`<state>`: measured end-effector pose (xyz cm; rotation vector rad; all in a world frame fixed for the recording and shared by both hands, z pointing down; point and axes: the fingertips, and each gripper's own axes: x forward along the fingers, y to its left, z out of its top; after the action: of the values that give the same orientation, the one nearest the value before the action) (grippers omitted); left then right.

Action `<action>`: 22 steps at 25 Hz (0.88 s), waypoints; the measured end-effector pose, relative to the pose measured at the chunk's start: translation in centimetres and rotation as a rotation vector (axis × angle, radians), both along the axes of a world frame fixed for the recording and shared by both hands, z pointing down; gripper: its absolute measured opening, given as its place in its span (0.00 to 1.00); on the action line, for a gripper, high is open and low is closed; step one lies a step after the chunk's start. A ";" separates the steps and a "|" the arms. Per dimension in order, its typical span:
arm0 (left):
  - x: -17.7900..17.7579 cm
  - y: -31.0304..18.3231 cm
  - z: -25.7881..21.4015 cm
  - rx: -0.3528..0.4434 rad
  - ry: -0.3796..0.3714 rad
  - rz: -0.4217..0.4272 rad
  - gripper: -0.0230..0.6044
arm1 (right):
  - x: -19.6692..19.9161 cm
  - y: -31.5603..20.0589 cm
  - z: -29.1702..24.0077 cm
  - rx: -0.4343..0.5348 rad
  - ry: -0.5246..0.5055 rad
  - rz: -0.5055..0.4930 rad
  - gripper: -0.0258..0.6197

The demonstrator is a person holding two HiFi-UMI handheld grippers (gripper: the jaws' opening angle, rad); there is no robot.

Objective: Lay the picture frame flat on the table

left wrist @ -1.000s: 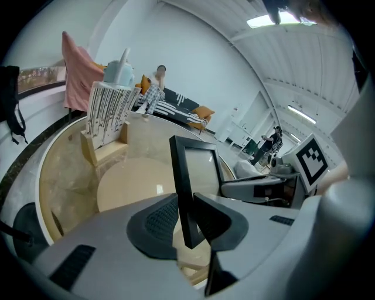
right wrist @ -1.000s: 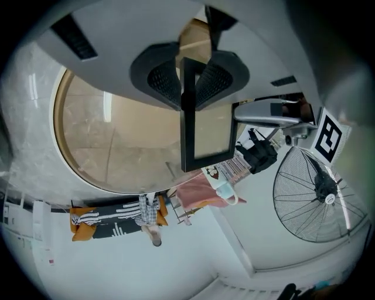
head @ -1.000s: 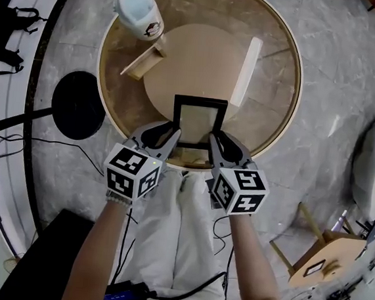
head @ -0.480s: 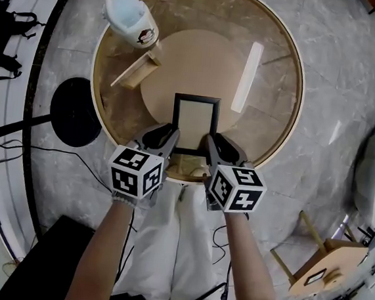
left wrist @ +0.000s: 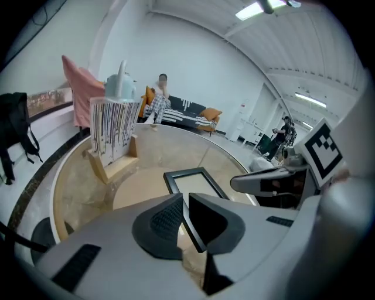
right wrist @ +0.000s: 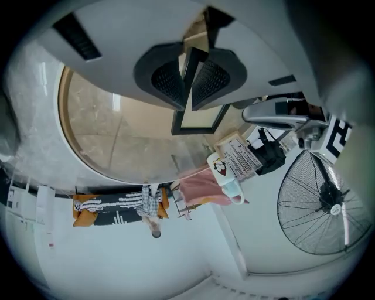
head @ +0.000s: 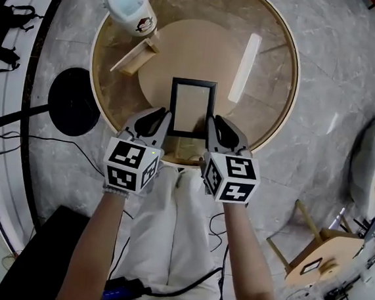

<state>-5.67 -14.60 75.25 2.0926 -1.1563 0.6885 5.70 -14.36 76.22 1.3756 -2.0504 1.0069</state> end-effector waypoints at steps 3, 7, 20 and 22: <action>0.2 0.4 -2.9 0.049 0.012 0.016 0.08 | 0.3 0.2 -2.9 0.063 0.037 -0.027 0.11; 0.7 0.2 -7.8 0.101 0.052 0.025 0.07 | -0.2 0.2 -7.3 0.116 0.034 -0.063 0.10; 2.0 0.9 -26.7 0.308 0.090 0.088 0.06 | 0.1 -0.2 -25.3 0.341 0.059 -0.096 0.10; 2.3 1.1 -29.4 0.346 0.092 0.100 0.06 | 0.3 0.0 -28.2 0.376 0.048 -0.097 0.10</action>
<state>-3.35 -13.54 45.84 2.4561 -1.1924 0.4542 5.96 -14.36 48.00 1.4424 -2.3273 0.5586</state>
